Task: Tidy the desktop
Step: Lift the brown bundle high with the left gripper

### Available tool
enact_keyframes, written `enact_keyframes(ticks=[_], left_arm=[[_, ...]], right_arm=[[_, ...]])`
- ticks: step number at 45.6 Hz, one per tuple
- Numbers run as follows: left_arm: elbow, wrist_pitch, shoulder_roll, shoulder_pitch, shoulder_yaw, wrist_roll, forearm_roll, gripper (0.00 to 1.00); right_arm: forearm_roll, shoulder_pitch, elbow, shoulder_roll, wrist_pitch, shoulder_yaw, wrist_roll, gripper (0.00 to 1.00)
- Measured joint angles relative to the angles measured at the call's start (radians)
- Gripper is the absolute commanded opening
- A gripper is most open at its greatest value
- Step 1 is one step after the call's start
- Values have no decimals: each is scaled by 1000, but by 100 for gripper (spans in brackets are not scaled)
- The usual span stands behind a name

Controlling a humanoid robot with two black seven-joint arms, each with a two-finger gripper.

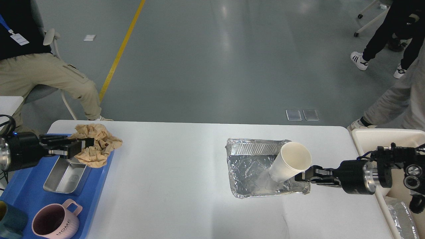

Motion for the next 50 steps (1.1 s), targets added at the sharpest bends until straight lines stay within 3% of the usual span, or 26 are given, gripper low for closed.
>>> enact_keyframes(ticks=[11, 24, 50], left_arm=[[-29, 16, 145, 6, 9, 19, -321, 13], [-34, 81, 230, 14, 26, -43, -506, 13], [-19, 141, 210, 1, 92, -41, -508, 14]], right_arm=[[1, 0, 1, -3, 0, 1, 0, 0], [1, 1, 2, -2, 0, 5, 1, 0], [1, 18, 11, -5, 2, 12, -1, 0]])
